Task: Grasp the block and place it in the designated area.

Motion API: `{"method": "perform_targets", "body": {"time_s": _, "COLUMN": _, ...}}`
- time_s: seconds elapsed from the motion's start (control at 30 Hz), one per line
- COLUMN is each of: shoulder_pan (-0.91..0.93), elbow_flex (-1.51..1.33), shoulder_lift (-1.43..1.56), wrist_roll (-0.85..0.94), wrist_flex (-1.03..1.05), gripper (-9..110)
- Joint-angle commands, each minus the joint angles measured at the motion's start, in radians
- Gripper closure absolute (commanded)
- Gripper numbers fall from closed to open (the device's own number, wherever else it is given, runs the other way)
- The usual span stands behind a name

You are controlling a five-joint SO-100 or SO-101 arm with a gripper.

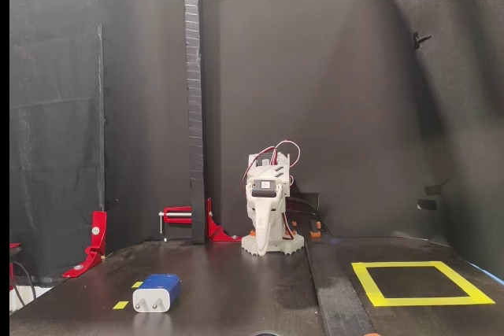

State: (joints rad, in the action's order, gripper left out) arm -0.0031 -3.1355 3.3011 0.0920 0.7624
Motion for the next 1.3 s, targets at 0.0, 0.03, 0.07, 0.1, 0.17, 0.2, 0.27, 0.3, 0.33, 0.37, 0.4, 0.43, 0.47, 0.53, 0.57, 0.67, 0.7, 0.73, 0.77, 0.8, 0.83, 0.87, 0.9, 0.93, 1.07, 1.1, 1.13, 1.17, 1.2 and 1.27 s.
{"method": "perform_targets", "body": {"time_s": 0.0, "shoulder_pan": 0.002, "elbow_flex": -0.006, "shoulder_lift": 0.006, "wrist_roll": 0.005, "wrist_flex": 0.002, "gripper": 101}}
{"method": "perform_targets", "body": {"time_s": 0.03, "shoulder_pan": 0.002, "elbow_flex": -0.006, "shoulder_lift": 0.006, "wrist_roll": 0.005, "wrist_flex": 0.002, "gripper": 101}}
{"method": "perform_targets", "body": {"time_s": 0.07, "shoulder_pan": 0.002, "elbow_flex": -0.006, "shoulder_lift": 0.006, "wrist_roll": 0.005, "wrist_flex": 0.002, "gripper": 101}}
{"method": "perform_targets", "body": {"time_s": 0.1, "shoulder_pan": 0.002, "elbow_flex": -0.006, "shoulder_lift": 0.006, "wrist_roll": 0.005, "wrist_flex": 0.002, "gripper": 101}}
{"method": "perform_targets", "body": {"time_s": 0.17, "shoulder_pan": 0.002, "elbow_flex": -0.006, "shoulder_lift": 0.006, "wrist_roll": 0.005, "wrist_flex": 0.002, "gripper": 101}}
{"method": "perform_targets", "body": {"time_s": 0.2, "shoulder_pan": 0.002, "elbow_flex": -0.006, "shoulder_lift": 0.006, "wrist_roll": 0.005, "wrist_flex": 0.002, "gripper": 101}}
{"method": "perform_targets", "body": {"time_s": 0.27, "shoulder_pan": 0.002, "elbow_flex": -0.006, "shoulder_lift": 0.006, "wrist_roll": 0.005, "wrist_flex": 0.002, "gripper": 101}}
{"method": "perform_targets", "body": {"time_s": 0.3, "shoulder_pan": 0.002, "elbow_flex": -0.006, "shoulder_lift": 0.006, "wrist_roll": 0.005, "wrist_flex": 0.002, "gripper": 101}}
{"method": "perform_targets", "body": {"time_s": 0.33, "shoulder_pan": 0.002, "elbow_flex": -0.006, "shoulder_lift": 0.006, "wrist_roll": 0.005, "wrist_flex": 0.002, "gripper": 101}}
{"method": "perform_targets", "body": {"time_s": 0.37, "shoulder_pan": 0.002, "elbow_flex": -0.006, "shoulder_lift": 0.006, "wrist_roll": 0.005, "wrist_flex": 0.002, "gripper": 101}}
{"method": "perform_targets", "body": {"time_s": 0.4, "shoulder_pan": 0.002, "elbow_flex": -0.006, "shoulder_lift": 0.006, "wrist_roll": 0.005, "wrist_flex": 0.002, "gripper": 101}}
{"method": "perform_targets", "body": {"time_s": 0.43, "shoulder_pan": 0.002, "elbow_flex": -0.006, "shoulder_lift": 0.006, "wrist_roll": 0.005, "wrist_flex": 0.002, "gripper": 101}}
{"method": "perform_targets", "body": {"time_s": 0.47, "shoulder_pan": 0.002, "elbow_flex": -0.006, "shoulder_lift": 0.006, "wrist_roll": 0.005, "wrist_flex": 0.002, "gripper": 101}}
{"method": "perform_targets", "body": {"time_s": 0.53, "shoulder_pan": 0.002, "elbow_flex": -0.006, "shoulder_lift": 0.006, "wrist_roll": 0.006, "wrist_flex": 0.002, "gripper": 101}}
{"method": "perform_targets", "body": {"time_s": 0.57, "shoulder_pan": 0.002, "elbow_flex": -0.006, "shoulder_lift": 0.006, "wrist_roll": 0.006, "wrist_flex": 0.002, "gripper": 101}}
{"method": "perform_targets", "body": {"time_s": 0.67, "shoulder_pan": 0.002, "elbow_flex": -0.006, "shoulder_lift": 0.006, "wrist_roll": 0.023, "wrist_flex": 0.0, "gripper": 101}}
{"method": "perform_targets", "body": {"time_s": 0.7, "shoulder_pan": 0.002, "elbow_flex": -0.006, "shoulder_lift": 0.006, "wrist_roll": 0.026, "wrist_flex": -0.005, "gripper": 101}}
{"method": "perform_targets", "body": {"time_s": 0.73, "shoulder_pan": 0.002, "elbow_flex": -0.006, "shoulder_lift": 0.006, "wrist_roll": 0.028, "wrist_flex": -0.015, "gripper": 101}}
{"method": "perform_targets", "body": {"time_s": 0.77, "shoulder_pan": 0.002, "elbow_flex": -0.006, "shoulder_lift": 0.006, "wrist_roll": 0.028, "wrist_flex": -0.034, "gripper": 101}}
{"method": "perform_targets", "body": {"time_s": 0.8, "shoulder_pan": 0.002, "elbow_flex": -0.006, "shoulder_lift": 0.006, "wrist_roll": 0.028, "wrist_flex": -0.057, "gripper": 101}}
{"method": "perform_targets", "body": {"time_s": 0.83, "shoulder_pan": 0.002, "elbow_flex": -0.006, "shoulder_lift": 0.006, "wrist_roll": 0.028, "wrist_flex": -0.081, "gripper": 101}}
{"method": "perform_targets", "body": {"time_s": 0.87, "shoulder_pan": 0.002, "elbow_flex": -0.006, "shoulder_lift": 0.006, "wrist_roll": 0.028, "wrist_flex": -0.106, "gripper": 101}}
{"method": "perform_targets", "body": {"time_s": 0.9, "shoulder_pan": 0.002, "elbow_flex": -0.006, "shoulder_lift": 0.006, "wrist_roll": 0.029, "wrist_flex": -0.133, "gripper": 101}}
{"method": "perform_targets", "body": {"time_s": 0.93, "shoulder_pan": 0.002, "elbow_flex": -0.006, "shoulder_lift": 0.006, "wrist_roll": 0.029, "wrist_flex": -0.16, "gripper": 101}}
{"method": "perform_targets", "body": {"time_s": 1.07, "shoulder_pan": 0.002, "elbow_flex": -0.006, "shoulder_lift": 0.006, "wrist_roll": 0.037, "wrist_flex": -0.287, "gripper": 101}}
{"method": "perform_targets", "body": {"time_s": 1.1, "shoulder_pan": 0.002, "elbow_flex": -0.006, "shoulder_lift": 0.006, "wrist_roll": 0.037, "wrist_flex": -0.318, "gripper": 101}}
{"method": "perform_targets", "body": {"time_s": 1.13, "shoulder_pan": 0.002, "elbow_flex": -0.006, "shoulder_lift": 0.006, "wrist_roll": 0.037, "wrist_flex": -0.351, "gripper": 101}}
{"method": "perform_targets", "body": {"time_s": 1.17, "shoulder_pan": 0.002, "elbow_flex": -0.006, "shoulder_lift": 0.006, "wrist_roll": 0.038, "wrist_flex": -0.382, "gripper": 101}}
{"method": "perform_targets", "body": {"time_s": 1.2, "shoulder_pan": 0.002, "elbow_flex": -0.006, "shoulder_lift": 0.006, "wrist_roll": 0.038, "wrist_flex": -0.414, "gripper": 101}}
{"method": "perform_targets", "body": {"time_s": 1.27, "shoulder_pan": 0.002, "elbow_flex": -0.006, "shoulder_lift": 0.006, "wrist_roll": 0.038, "wrist_flex": -0.472, "gripper": 101}}
